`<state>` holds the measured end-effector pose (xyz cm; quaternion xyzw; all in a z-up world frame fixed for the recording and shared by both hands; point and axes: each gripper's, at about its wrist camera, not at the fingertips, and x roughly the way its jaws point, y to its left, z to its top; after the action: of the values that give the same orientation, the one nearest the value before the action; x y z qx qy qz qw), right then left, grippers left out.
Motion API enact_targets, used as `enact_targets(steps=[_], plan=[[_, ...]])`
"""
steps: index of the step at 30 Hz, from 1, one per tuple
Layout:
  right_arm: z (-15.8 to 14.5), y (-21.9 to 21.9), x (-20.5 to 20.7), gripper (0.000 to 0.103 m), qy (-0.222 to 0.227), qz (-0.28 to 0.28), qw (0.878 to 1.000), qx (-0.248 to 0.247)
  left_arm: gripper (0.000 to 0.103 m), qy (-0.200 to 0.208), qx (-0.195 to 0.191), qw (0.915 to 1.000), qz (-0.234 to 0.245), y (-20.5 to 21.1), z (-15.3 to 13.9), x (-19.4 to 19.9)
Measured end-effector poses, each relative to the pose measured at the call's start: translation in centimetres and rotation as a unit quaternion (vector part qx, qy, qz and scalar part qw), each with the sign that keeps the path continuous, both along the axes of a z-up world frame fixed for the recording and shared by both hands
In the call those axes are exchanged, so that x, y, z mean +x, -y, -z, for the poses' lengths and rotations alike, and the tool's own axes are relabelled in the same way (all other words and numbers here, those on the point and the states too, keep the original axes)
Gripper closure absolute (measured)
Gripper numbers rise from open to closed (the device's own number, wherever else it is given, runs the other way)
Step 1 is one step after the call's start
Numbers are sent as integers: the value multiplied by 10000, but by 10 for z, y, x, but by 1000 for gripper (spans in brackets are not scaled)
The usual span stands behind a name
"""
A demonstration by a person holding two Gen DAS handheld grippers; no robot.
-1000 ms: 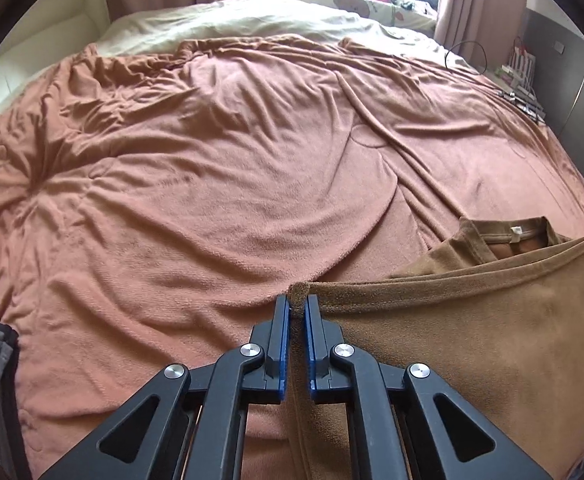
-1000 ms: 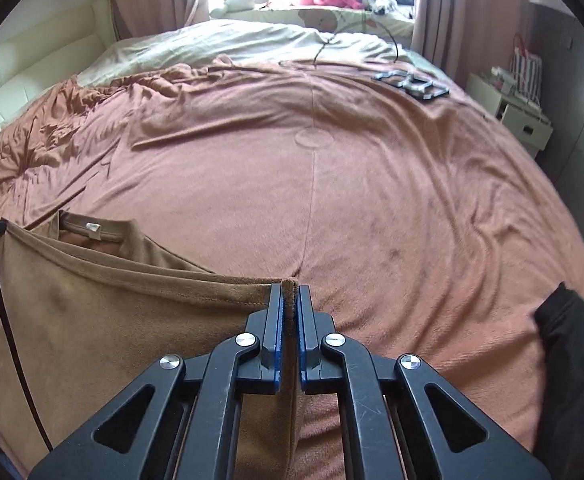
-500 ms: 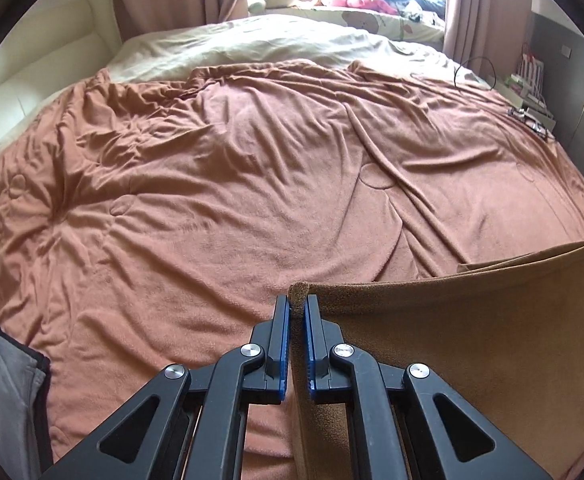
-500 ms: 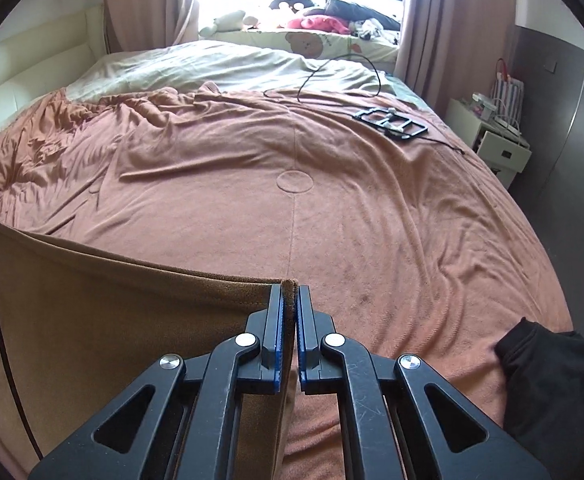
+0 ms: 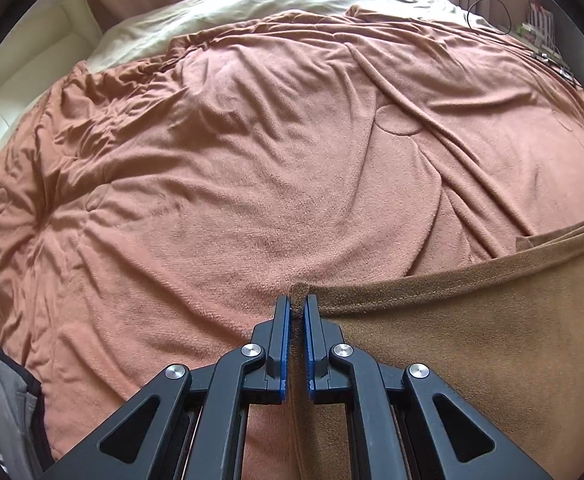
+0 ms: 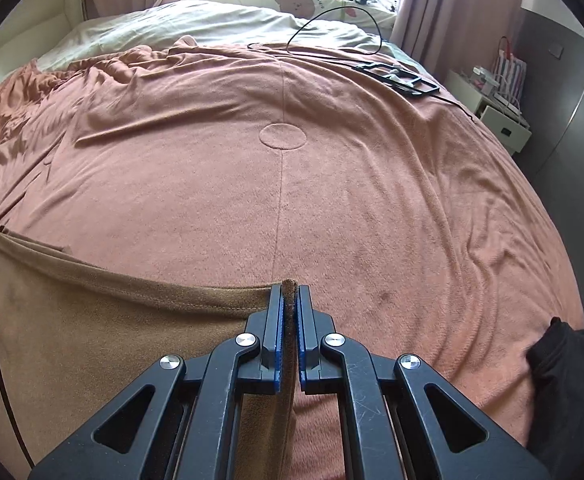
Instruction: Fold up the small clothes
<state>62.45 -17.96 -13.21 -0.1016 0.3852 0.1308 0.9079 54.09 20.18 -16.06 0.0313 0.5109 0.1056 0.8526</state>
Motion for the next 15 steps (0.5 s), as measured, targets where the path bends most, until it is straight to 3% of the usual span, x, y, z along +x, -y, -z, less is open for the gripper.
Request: enact_targets(steps=[8,12,15], plan=[[21,-4,23,101,-237,92,9996,-132,96,-82,-59,9999,-117,-4,13,10],[29,-3,28,100,-437,20,9990,52,94,-223,-217,9992,-243,-7,21,12],[22,9,26,93,-618,58,9973,386,89,-233,-306,9990,-227,-5,14,6]])
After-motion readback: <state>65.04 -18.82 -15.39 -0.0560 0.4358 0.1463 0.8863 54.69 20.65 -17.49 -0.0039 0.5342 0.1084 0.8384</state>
